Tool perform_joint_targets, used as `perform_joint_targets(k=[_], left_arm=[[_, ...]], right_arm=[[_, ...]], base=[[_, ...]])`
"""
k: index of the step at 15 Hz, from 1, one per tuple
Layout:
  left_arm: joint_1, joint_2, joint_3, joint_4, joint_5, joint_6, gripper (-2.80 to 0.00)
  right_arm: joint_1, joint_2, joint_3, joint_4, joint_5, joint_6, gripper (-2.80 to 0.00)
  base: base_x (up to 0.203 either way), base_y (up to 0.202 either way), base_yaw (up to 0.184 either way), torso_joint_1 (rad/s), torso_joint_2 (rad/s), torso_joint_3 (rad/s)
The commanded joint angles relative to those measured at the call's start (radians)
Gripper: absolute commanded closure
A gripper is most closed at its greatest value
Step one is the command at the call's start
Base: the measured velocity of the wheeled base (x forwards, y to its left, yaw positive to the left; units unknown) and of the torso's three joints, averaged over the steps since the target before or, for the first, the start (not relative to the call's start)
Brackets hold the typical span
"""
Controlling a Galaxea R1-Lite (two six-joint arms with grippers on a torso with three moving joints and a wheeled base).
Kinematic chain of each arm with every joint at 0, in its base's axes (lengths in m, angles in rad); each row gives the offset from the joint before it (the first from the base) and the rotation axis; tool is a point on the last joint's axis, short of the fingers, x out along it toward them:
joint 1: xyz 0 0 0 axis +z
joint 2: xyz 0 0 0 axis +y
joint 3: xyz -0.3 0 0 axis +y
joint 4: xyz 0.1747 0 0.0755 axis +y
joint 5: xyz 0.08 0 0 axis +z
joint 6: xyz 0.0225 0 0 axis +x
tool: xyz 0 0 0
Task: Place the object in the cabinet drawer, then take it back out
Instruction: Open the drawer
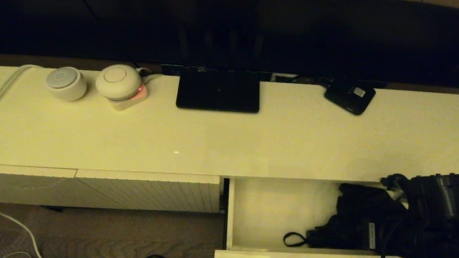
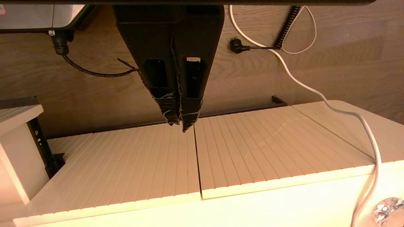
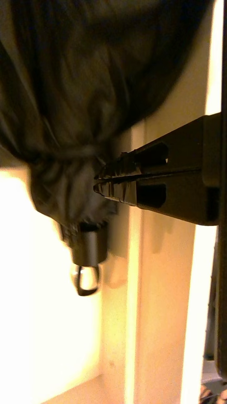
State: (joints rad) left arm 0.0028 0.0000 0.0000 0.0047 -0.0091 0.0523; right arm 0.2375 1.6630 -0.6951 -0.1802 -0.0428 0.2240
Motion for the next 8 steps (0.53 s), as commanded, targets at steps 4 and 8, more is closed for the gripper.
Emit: perform_joint_targets(k=[4, 8], left_arm=[[0.0, 0.0, 0.003, 0.0, 0.0, 0.001, 0.0], [0.0, 0.0, 0.003, 0.0, 0.0, 0.0, 0.0]], right_arm=[[0.032, 0.001, 0.008, 0.074, -0.003, -0.012, 0.0], [0.031, -0.003, 0.009, 0.133, -0.005, -0.049, 0.0]], base=[[0.0, 0.0, 0.0, 0.0, 0.0, 0.0], [0.0, 0.0, 0.0, 0.0, 0.0, 0.0]])
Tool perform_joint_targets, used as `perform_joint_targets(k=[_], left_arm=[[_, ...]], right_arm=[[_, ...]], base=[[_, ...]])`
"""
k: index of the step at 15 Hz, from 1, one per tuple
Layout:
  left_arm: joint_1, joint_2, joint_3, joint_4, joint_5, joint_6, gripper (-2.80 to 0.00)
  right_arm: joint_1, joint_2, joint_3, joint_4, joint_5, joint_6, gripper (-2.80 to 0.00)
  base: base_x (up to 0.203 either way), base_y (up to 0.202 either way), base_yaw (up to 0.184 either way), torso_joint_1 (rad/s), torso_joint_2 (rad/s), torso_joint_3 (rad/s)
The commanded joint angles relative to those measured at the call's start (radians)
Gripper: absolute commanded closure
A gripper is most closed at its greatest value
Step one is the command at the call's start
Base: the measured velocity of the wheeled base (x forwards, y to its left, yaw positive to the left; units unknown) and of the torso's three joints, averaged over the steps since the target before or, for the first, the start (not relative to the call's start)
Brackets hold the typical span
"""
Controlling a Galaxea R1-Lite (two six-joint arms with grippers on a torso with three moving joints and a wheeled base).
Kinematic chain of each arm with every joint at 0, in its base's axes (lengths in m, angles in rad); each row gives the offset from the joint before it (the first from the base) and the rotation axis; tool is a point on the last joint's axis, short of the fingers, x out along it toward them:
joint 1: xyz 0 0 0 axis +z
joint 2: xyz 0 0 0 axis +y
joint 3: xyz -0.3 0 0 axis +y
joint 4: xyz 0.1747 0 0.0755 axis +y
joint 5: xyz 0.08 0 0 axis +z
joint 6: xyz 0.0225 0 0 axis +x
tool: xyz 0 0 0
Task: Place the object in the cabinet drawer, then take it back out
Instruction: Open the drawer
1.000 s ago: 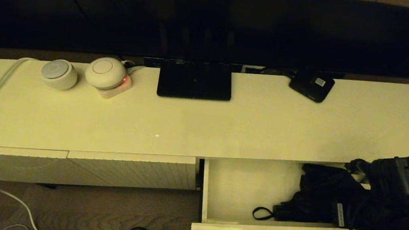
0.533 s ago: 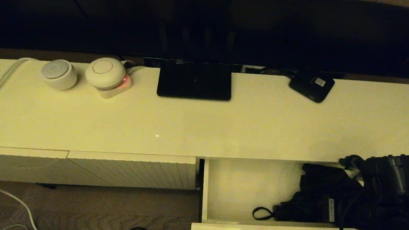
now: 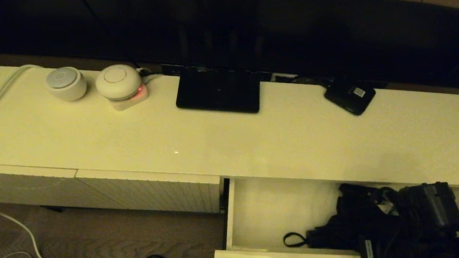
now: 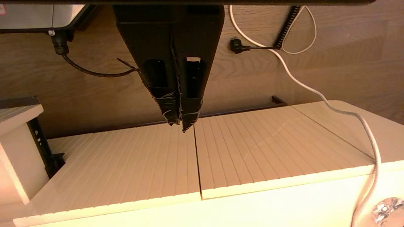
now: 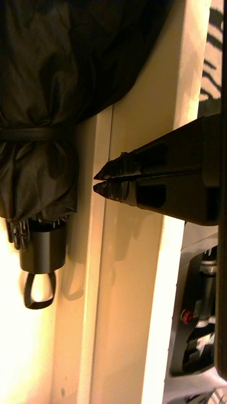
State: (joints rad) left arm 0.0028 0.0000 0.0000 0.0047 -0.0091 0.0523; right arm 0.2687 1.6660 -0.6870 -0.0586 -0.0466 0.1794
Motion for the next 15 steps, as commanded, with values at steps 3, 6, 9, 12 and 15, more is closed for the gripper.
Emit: perform_joint_targets(k=[3, 6, 9, 12, 15], left_arm=[[0.0, 0.0, 0.003, 0.0, 0.0, 0.0, 0.0], [0.0, 0.0, 0.003, 0.0, 0.0, 0.001, 0.0], [0.0, 0.0, 0.003, 0.0, 0.0, 0.001, 0.0], [0.0, 0.0, 0.003, 0.0, 0.0, 0.0, 0.0], [0.0, 0.0, 0.003, 0.0, 0.0, 0.0, 0.0]], right_arm=[[0.0, -0.006, 0.006, 0.037, -0.006, -0.037, 0.0], [-0.007, -0.011, 0.027, 0.066, -0.01, -0.092, 0.0], [-0.03, -0.009, 0.046, 0.072, -0.012, -0.142, 0.0], [-0.063, -0.015, 0.054, 0.087, -0.012, -0.189, 0.0], [-0.071, -0.033, 0.068, 0.103, -0.01, -0.219, 0.0]], base=[[0.0, 0.0, 0.0, 0.0, 0.0, 0.0], [0.0, 0.0, 0.0, 0.0, 0.0, 0.0], [0.0, 0.0, 0.0, 0.0, 0.0, 0.0], [0.0, 0.0, 0.0, 0.0, 0.0, 0.0], [0.0, 0.0, 0.0, 0.0, 0.0, 0.0]])
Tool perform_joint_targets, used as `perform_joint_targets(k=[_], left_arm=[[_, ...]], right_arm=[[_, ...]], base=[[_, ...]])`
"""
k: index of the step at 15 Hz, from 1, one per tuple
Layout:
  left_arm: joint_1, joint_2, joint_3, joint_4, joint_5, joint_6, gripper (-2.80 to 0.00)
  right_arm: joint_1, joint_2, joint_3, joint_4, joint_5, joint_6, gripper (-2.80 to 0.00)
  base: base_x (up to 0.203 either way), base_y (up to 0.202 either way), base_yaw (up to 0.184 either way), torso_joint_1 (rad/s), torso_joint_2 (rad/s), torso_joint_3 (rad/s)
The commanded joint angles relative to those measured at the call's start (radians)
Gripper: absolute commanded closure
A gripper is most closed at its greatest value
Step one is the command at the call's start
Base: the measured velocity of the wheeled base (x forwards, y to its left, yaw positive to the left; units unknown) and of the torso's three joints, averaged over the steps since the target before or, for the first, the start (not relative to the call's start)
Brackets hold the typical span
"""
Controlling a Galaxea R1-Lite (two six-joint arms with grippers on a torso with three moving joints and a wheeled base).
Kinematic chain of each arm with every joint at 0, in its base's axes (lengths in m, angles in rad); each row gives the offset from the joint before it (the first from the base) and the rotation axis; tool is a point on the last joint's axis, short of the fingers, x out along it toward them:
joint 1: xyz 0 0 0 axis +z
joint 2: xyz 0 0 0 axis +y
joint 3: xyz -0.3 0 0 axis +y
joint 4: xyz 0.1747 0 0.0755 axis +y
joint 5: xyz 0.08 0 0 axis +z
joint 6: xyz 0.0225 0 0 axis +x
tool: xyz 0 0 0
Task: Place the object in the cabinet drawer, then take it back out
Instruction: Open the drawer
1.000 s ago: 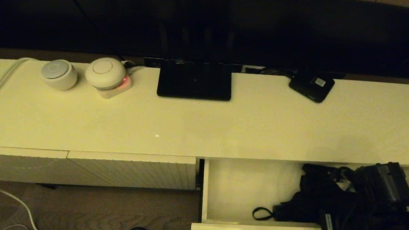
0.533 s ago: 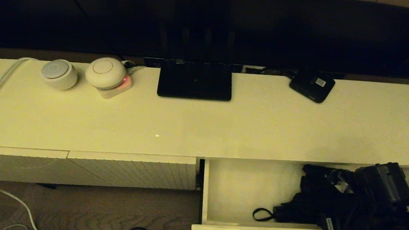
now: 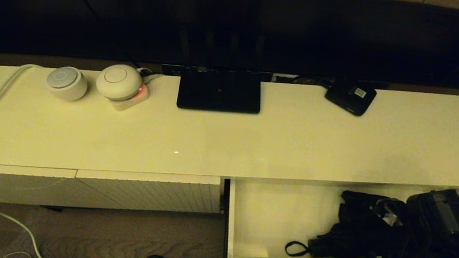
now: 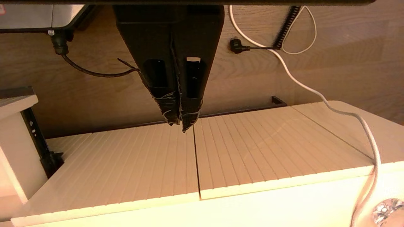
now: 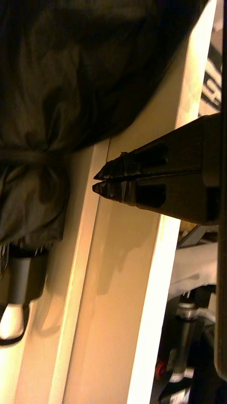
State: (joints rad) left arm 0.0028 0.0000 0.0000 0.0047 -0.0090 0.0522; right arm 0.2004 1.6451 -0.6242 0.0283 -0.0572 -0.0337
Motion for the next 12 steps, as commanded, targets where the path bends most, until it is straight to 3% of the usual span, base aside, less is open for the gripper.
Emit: perform_joint_targets(k=[1, 5, 12], left_arm=[[0.0, 0.0, 0.003, 0.0, 0.0, 0.001, 0.0], [0.0, 0.0, 0.003, 0.0, 0.0, 0.0, 0.0], [0.0, 0.0, 0.003, 0.0, 0.0, 0.0, 0.0]], right_arm=[[-0.003, -0.018, 0.005, 0.039, 0.002, -0.008, 0.0], [0.002, -0.033, 0.022, 0.084, 0.0, -0.012, 0.0], [-0.004, -0.036, 0.012, 0.051, 0.004, -0.025, 0.0]], base=[[0.0, 0.0, 0.0, 0.0, 0.0, 0.0], [0.0, 0.0, 0.0, 0.0, 0.0, 0.0], [0.0, 0.0, 0.0, 0.0, 0.0, 0.0]])
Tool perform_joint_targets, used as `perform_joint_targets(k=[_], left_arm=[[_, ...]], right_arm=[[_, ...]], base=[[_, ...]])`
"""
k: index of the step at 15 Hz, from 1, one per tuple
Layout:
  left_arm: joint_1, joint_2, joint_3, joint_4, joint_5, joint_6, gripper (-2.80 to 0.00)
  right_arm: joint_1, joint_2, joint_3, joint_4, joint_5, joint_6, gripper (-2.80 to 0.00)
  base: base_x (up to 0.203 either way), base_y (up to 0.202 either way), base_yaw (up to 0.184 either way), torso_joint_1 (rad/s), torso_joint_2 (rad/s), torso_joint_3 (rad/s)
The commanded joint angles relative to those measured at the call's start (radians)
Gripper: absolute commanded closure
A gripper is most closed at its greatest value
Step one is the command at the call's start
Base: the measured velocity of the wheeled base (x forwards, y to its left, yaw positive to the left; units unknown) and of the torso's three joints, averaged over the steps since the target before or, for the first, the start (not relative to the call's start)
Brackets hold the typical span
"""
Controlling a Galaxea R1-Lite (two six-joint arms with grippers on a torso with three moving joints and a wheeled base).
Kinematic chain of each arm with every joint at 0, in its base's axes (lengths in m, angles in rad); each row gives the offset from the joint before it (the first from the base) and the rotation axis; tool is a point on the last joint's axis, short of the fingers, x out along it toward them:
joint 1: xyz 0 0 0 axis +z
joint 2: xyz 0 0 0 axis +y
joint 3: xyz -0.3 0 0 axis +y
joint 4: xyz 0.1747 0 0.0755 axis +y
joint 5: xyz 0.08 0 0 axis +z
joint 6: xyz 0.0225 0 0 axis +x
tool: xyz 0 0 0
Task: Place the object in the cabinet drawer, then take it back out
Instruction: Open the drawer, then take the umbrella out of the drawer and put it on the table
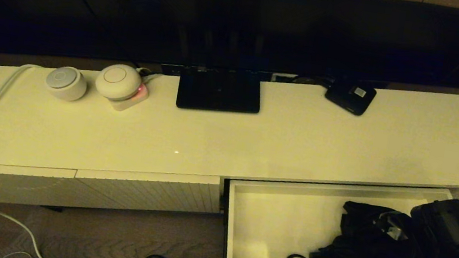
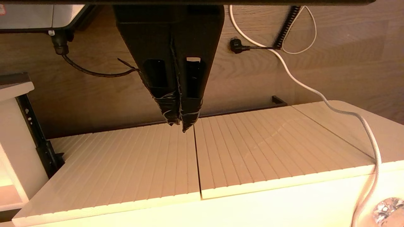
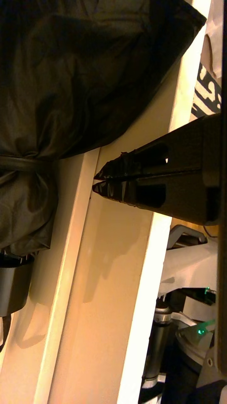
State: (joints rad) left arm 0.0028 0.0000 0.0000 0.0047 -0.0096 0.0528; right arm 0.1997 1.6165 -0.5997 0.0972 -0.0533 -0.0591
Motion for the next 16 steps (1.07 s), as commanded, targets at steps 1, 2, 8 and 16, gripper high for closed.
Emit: perform_joint_targets(k=[1, 2, 8, 16], left_arm=[[0.0, 0.0, 0.003, 0.0, 0.0, 0.001, 0.0], [0.0, 0.0, 0.003, 0.0, 0.0, 0.001, 0.0], [0.0, 0.0, 0.003, 0.0, 0.0, 0.0, 0.0], [0.0, 0.0, 0.003, 0.0, 0.0, -0.001, 0.0]], right_arm=[[-0.003, -0.018, -0.014, -0.027, 0.001, 0.0, 0.0], [-0.003, -0.036, -0.013, -0.044, 0.001, -0.001, 0.0], [-0.069, -0.164, 0.013, -0.15, -0.003, -0.206, 0.0], [-0.09, -0.164, -0.016, -0.111, 0.06, -0.864, 0.0]], base=[[0.0, 0.0, 0.0, 0.0, 0.0, 0.0], [0.0, 0.0, 0.0, 0.0, 0.0, 0.0], [0.0, 0.0, 0.0, 0.0, 0.0, 0.0], [0.0, 0.0, 0.0, 0.0, 0.0, 0.0]])
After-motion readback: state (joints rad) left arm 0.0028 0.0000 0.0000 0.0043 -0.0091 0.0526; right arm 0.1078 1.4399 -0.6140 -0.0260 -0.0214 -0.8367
